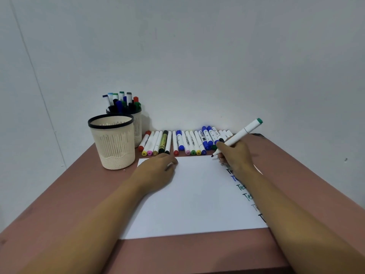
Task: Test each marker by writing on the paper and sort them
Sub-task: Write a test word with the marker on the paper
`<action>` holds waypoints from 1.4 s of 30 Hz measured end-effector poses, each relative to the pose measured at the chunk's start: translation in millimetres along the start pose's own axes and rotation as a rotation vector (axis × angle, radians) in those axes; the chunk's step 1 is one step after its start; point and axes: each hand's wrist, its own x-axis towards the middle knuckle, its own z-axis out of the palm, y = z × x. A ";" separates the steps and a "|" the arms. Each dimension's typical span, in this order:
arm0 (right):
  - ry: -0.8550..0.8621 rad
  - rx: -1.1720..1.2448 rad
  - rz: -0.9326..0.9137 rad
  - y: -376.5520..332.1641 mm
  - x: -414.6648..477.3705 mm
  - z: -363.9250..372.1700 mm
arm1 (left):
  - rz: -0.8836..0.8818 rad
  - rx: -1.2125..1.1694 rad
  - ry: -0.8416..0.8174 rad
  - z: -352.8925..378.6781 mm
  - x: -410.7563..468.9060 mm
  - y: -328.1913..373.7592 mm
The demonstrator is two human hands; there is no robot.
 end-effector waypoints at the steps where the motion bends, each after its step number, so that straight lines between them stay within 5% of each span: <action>1: -0.003 0.043 0.009 -0.4 1.1 -0.4 | -0.002 0.000 -0.003 -0.1 -0.2 -0.2; 42: -0.095 -0.086 -0.001 -1.9 -7.4 2.4 | -0.028 -0.001 0.000 -1.3 -1.1 3.5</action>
